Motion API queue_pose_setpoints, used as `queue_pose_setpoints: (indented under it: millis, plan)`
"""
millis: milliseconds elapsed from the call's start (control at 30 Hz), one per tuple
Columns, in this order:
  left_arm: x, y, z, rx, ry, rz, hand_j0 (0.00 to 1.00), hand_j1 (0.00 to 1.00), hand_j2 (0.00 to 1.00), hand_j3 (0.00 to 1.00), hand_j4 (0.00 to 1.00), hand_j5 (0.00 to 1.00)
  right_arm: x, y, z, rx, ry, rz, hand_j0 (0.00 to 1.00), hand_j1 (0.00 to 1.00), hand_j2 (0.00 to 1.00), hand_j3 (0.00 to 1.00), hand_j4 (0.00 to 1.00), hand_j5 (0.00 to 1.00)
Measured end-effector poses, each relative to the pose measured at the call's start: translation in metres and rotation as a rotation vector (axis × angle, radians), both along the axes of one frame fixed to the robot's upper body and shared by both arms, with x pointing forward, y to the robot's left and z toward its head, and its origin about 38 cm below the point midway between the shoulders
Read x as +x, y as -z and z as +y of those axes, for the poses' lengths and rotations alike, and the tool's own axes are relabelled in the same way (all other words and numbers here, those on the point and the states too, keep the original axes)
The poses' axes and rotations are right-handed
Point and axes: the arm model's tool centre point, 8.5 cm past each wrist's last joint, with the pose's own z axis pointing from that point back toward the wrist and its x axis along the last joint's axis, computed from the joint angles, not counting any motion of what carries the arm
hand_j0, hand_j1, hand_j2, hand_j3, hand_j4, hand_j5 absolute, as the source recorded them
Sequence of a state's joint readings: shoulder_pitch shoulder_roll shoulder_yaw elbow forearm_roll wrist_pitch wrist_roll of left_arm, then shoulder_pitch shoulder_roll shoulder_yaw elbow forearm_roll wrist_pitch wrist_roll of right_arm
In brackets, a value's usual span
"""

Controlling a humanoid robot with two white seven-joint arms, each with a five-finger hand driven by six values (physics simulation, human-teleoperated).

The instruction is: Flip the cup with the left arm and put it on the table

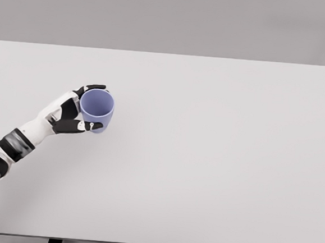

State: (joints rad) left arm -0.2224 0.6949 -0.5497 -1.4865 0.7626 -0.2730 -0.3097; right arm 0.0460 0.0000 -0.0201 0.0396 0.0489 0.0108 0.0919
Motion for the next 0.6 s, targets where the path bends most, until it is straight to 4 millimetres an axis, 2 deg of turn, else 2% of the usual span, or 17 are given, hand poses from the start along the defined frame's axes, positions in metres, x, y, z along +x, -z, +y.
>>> queue_pose_setpoints:
  millis: [133, 233, 600]
  plan:
    - [0.0004, 0.0021, -0.0023, -0.007, -0.001, 0.003, 0.9, 0.9, 0.9, 0.9, 0.9, 0.9, 0.0, 0.0, 0.0, 0.0, 0.0, 0.0, 1.0, 1.0, 1.0, 1.0, 1.0, 1.0]
    - [0.0005, 0.0036, -0.0028, -0.008, -0.003, 0.006, 1.0, 1.0, 1.0, 1.0, 1.0, 1.0, 0.0, 0.0, 0.0, 0.0, 0.0, 0.0, 1.0, 1.0, 1.0, 1.0, 1.0, 1.0]
    - [0.0009, 0.0026, 0.0005, 0.008, -0.004, 0.0, 1.0, 1.0, 1.0, 1.0, 1.0, 1.0, 0.0, 0.0, 0.0, 0.0, 0.0, 0.0, 1.0, 1.0, 1.0, 1.0, 1.0, 1.0]
